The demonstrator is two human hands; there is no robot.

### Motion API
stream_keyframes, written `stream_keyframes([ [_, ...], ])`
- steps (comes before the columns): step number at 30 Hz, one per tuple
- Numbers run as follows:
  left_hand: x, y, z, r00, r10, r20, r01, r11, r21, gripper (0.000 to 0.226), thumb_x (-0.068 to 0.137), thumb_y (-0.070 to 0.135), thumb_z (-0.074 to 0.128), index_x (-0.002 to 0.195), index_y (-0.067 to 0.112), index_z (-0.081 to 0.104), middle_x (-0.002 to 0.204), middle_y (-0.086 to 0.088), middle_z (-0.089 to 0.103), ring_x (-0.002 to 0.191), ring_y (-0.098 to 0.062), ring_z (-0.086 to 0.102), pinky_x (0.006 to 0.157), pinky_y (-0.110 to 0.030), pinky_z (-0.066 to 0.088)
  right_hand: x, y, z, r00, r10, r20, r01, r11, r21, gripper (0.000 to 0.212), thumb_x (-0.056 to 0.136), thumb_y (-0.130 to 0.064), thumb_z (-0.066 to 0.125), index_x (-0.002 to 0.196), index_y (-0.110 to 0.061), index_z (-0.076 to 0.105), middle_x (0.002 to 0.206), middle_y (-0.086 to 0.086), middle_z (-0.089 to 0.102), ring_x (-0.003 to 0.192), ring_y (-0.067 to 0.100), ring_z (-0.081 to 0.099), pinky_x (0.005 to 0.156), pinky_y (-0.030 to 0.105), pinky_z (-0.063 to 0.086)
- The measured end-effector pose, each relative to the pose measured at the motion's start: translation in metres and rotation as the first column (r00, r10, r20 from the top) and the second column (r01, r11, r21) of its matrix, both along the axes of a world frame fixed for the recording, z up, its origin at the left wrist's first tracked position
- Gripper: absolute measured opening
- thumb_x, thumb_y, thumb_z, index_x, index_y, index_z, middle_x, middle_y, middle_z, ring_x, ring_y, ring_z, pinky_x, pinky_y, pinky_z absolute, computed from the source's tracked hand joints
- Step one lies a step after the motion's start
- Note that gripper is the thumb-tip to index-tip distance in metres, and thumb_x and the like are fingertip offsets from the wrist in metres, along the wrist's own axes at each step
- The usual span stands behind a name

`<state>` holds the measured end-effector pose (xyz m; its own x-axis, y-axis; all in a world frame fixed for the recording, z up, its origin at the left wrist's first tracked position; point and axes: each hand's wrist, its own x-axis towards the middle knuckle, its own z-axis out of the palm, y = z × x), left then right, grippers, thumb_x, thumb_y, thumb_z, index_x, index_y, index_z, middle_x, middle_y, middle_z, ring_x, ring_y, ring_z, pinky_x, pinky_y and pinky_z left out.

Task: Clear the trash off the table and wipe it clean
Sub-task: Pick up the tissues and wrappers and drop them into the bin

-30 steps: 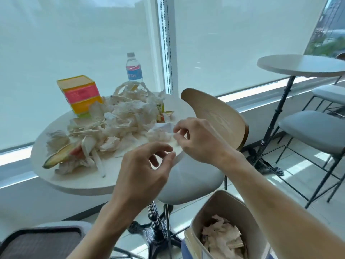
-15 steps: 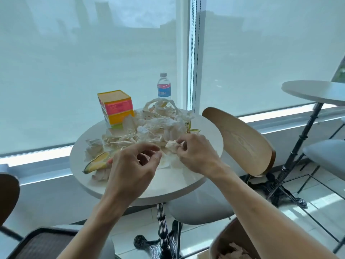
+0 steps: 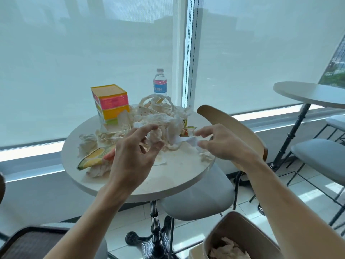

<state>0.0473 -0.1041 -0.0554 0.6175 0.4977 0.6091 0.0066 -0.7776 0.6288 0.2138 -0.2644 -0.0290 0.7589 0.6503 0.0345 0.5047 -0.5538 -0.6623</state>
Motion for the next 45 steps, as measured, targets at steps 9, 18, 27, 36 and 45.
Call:
stream_keyframes([
  [9, 0.004, -0.003, -0.002, 0.999, 0.033, -0.018, -0.034, 0.999, -0.039, 0.036, 0.084, 0.036, 0.073, 0.120, 0.033, 0.066, 0.092, 0.011, 0.062, 0.069, -0.009, 0.054, 0.077, -0.040, 0.054, 0.007, -0.003, -0.019, 0.999, -0.027, 0.021, 0.031, 0.978, -0.204, 0.036, 0.096, -0.028, 0.060, 0.132, -0.021, 0.061, 0.136, 0.003, 0.058, 0.119, 0.017, 0.055, 0.093, 0.027, 0.042],
  [18, 0.009, -0.016, -0.001, 0.999, -0.038, -0.019, 0.035, 0.993, -0.112, 0.033, 0.084, 0.038, 0.071, 0.116, 0.034, 0.066, 0.096, 0.014, 0.067, 0.077, 0.002, 0.061, 0.064, -0.029, 0.054, -0.002, -0.025, -0.016, 0.981, -0.190, 0.041, 0.165, 0.925, 0.342, 0.016, 0.091, -0.025, 0.071, 0.106, -0.025, 0.068, 0.087, -0.008, 0.063, 0.073, 0.009, 0.065, 0.075, 0.032, 0.059],
  [27, 0.023, -0.049, -0.006, 0.984, -0.177, -0.031, 0.170, 0.973, -0.154, 0.032, 0.079, 0.049, 0.066, 0.110, 0.043, 0.063, 0.093, 0.012, 0.066, 0.078, -0.001, 0.061, 0.063, -0.030, 0.056, -0.019, -0.075, -0.040, 0.969, -0.188, -0.161, 0.242, 0.856, 0.457, 0.012, 0.089, -0.015, 0.072, 0.101, -0.017, 0.073, 0.080, 0.001, 0.073, 0.066, 0.011, 0.072, 0.073, 0.024, 0.060],
  [36, 0.024, -0.083, -0.018, 0.960, -0.280, -0.017, 0.273, 0.946, -0.173, 0.027, 0.079, 0.035, 0.075, 0.105, 0.039, 0.067, 0.089, 0.011, 0.066, 0.070, -0.002, 0.057, 0.053, -0.019, 0.046, -0.035, -0.148, -0.124, 0.872, -0.264, -0.412, 0.390, 0.884, 0.258, 0.003, 0.089, -0.010, 0.071, 0.088, -0.012, 0.072, 0.073, 0.003, 0.068, 0.060, 0.014, 0.065, 0.071, 0.030, 0.059],
  [45, 0.033, -0.141, -0.083, 0.774, -0.512, -0.373, 0.511, 0.853, -0.109, 0.039, 0.082, 0.042, 0.072, 0.119, 0.033, 0.065, 0.088, 0.025, 0.060, 0.073, 0.010, 0.055, 0.060, -0.008, 0.041, -0.028, -0.169, -0.207, 0.871, -0.314, -0.377, 0.276, 0.949, -0.154, 0.038, 0.088, -0.028, 0.069, 0.124, -0.019, 0.062, 0.098, 0.000, 0.064, 0.082, 0.016, 0.065, 0.079, 0.034, 0.057],
])
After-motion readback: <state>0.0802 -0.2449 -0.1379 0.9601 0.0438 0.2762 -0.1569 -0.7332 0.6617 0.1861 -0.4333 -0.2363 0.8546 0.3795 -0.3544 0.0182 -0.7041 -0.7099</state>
